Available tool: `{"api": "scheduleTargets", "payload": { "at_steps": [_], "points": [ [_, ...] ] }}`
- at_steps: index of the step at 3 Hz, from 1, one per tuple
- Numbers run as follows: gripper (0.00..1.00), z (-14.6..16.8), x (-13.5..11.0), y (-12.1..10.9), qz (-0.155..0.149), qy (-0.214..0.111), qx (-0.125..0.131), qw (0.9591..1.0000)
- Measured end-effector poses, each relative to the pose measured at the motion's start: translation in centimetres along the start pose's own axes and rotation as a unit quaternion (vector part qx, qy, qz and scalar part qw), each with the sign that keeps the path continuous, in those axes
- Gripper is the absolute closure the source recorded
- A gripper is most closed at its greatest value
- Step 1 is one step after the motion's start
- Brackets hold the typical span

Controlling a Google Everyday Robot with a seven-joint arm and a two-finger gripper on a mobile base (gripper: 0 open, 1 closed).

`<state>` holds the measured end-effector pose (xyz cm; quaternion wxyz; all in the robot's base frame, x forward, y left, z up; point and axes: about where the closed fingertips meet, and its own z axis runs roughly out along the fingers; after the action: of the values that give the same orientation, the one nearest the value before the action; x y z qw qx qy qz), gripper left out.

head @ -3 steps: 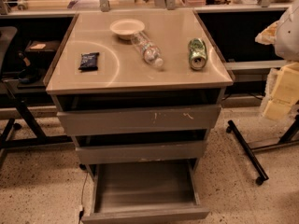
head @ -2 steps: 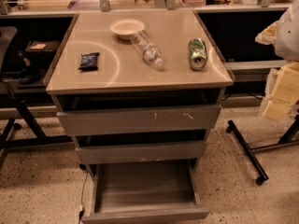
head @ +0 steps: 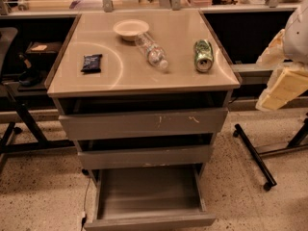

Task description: Close bottom drawer

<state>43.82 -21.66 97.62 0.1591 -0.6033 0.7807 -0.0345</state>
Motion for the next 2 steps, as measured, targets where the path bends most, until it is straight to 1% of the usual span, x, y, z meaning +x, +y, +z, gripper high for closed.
{"api": "scheduleTargets", "payload": {
  "at_steps": [2],
  "points": [
    [0.83,0.0,0.0,0.0,0.0,0.0,0.0,1.0]
  ]
}}
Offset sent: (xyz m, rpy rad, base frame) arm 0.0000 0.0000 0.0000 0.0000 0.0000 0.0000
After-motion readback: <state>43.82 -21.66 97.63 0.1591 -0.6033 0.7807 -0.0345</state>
